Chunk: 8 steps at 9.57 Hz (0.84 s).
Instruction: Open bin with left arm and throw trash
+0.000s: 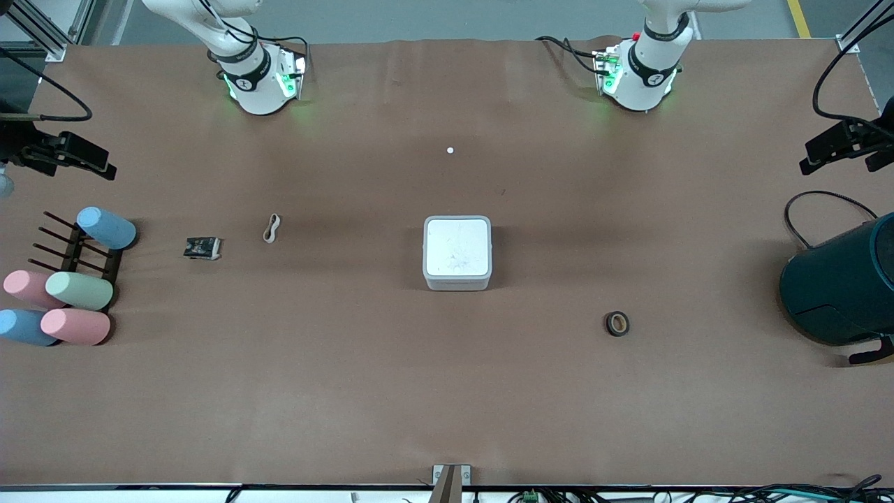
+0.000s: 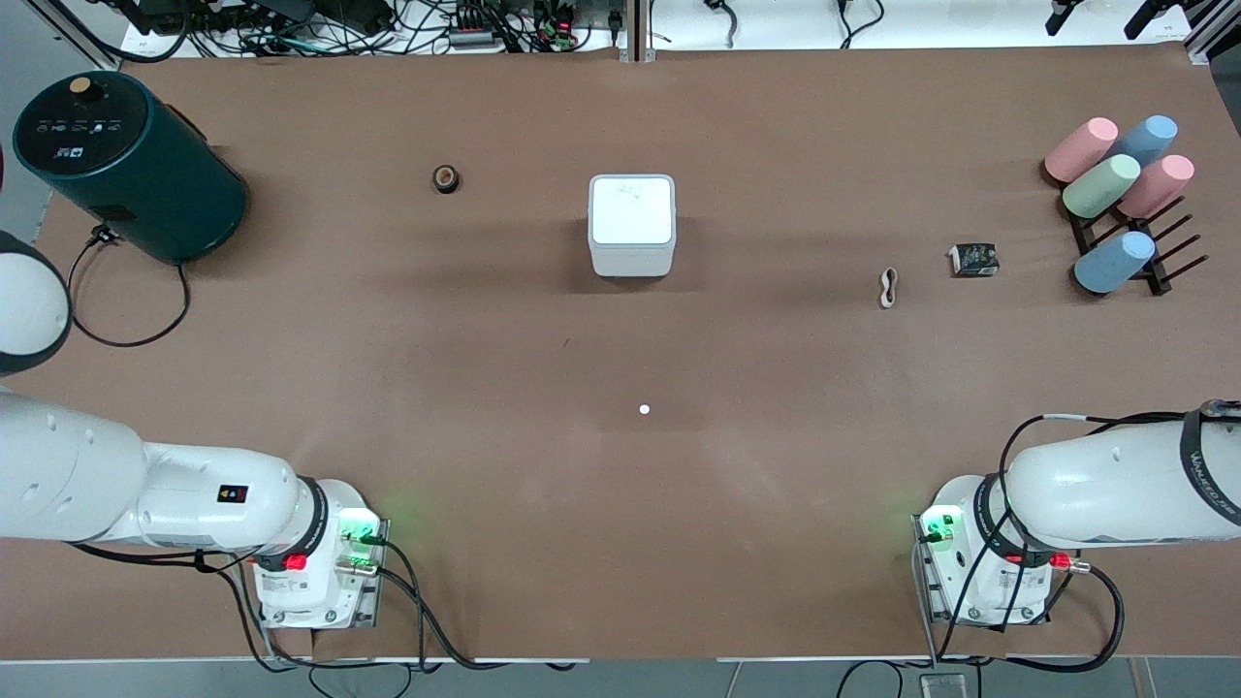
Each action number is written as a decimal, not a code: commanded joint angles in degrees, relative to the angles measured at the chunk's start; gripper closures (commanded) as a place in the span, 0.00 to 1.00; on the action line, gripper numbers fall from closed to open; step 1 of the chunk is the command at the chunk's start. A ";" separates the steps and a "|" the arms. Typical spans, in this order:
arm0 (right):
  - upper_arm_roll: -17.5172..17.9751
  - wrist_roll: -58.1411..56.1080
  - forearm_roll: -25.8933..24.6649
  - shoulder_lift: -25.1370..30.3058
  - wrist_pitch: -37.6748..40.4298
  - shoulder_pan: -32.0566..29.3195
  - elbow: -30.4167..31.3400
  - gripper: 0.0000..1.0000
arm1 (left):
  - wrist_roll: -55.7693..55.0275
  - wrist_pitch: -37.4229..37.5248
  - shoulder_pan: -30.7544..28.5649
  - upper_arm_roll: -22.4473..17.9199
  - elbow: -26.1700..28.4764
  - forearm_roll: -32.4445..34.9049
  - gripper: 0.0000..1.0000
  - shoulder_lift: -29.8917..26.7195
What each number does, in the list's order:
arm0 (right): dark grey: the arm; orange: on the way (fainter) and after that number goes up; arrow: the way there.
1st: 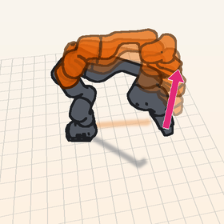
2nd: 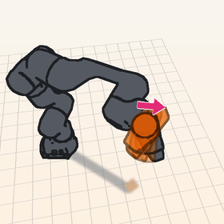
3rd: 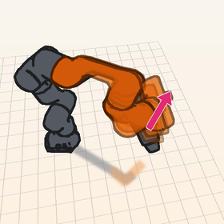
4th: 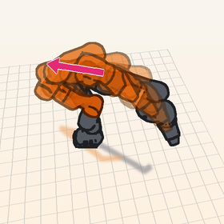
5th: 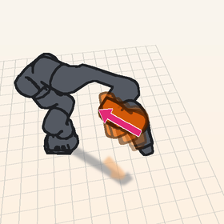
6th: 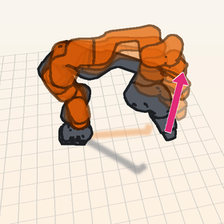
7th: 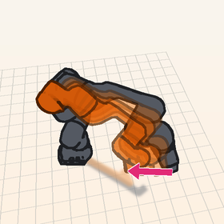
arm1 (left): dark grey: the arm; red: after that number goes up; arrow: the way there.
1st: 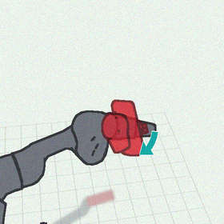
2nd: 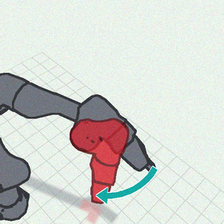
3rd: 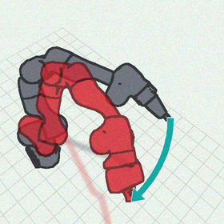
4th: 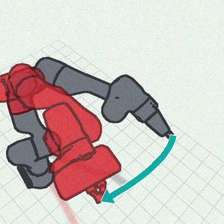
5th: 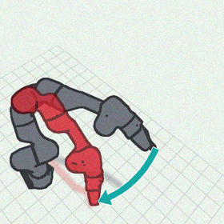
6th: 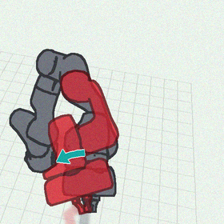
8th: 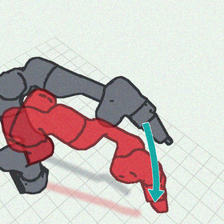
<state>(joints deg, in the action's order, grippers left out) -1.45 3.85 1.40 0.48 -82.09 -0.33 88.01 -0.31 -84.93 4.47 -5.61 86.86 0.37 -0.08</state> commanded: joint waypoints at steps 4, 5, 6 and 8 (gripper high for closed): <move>0.21 -0.33 0.10 -0.31 0.09 -0.38 -0.47 0.00 | 0.74 0.02 1.94 3.66 -1.70 -1.17 0.02 3.51; 0.21 -0.24 0.19 -0.92 0.09 -0.46 -0.12 0.00 | 1.44 0.20 2.82 6.63 -1.61 -1.17 0.30 3.77; 0.21 -0.42 0.27 -2.84 -0.26 -0.46 0.14 0.00 | 1.80 -1.01 3.18 10.49 -1.96 -1.43 0.67 6.56; 0.13 -0.86 0.27 -3.38 -4.71 -0.55 5.38 0.00 | 0.32 -13.51 4.31 16.83 -1.96 -4.67 0.81 14.45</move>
<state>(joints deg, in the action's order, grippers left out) -1.47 3.80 1.40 -2.80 -83.83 -0.38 89.60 0.31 -92.69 8.31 8.63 86.61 -2.68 8.51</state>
